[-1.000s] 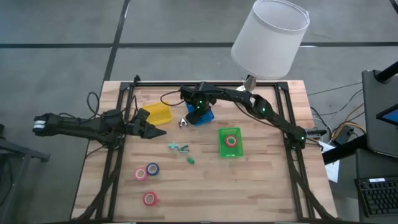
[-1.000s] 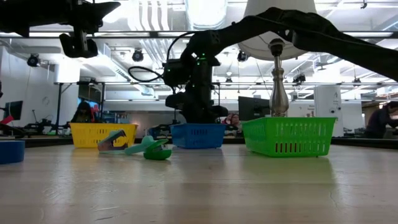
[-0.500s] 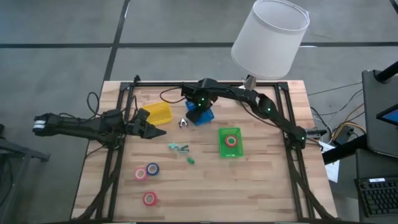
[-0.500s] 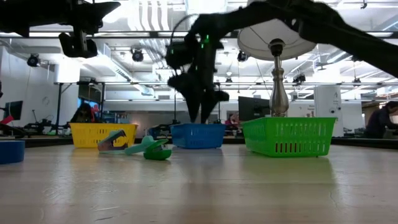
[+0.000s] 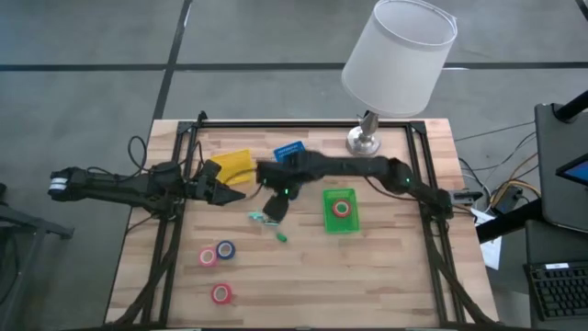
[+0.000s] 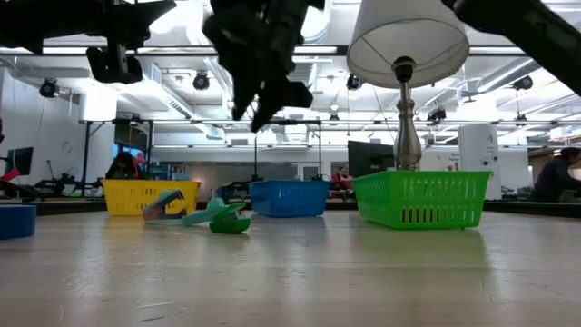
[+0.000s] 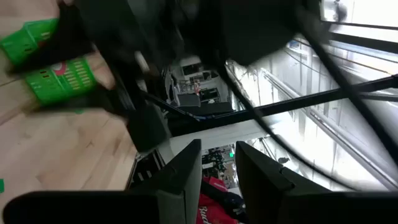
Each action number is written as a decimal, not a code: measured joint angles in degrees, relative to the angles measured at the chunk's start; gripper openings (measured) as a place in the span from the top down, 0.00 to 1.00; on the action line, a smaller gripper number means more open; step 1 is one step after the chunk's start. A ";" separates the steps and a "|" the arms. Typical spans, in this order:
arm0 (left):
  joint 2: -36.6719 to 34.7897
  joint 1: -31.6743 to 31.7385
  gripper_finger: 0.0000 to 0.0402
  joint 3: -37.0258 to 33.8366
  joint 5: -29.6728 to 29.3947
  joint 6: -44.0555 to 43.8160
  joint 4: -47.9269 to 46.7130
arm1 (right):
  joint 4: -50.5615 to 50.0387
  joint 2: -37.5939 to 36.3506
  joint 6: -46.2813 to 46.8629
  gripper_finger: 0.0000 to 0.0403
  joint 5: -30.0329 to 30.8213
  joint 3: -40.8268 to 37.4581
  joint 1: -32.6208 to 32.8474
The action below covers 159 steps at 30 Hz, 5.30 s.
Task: Pick and place Stapler, Stapler remover, tape
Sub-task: Put the green stapler into the blue bin, then put the blue staple remover into the yellow bin
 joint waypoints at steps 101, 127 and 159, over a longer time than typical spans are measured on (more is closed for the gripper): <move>-1.11 -0.05 0.75 0.00 3.06 0.94 0.30 | -0.80 3.69 2.96 0.84 3.39 0.07 -15.65; -1.09 -0.05 0.75 0.00 3.02 4.58 -0.10 | -1.15 6.55 6.37 0.64 0.44 -0.57 -20.51; 7.29 -0.03 0.71 0.00 0.76 30.19 -23.51 | 2.75 -13.01 9.62 0.70 7.04 0.17 -2.68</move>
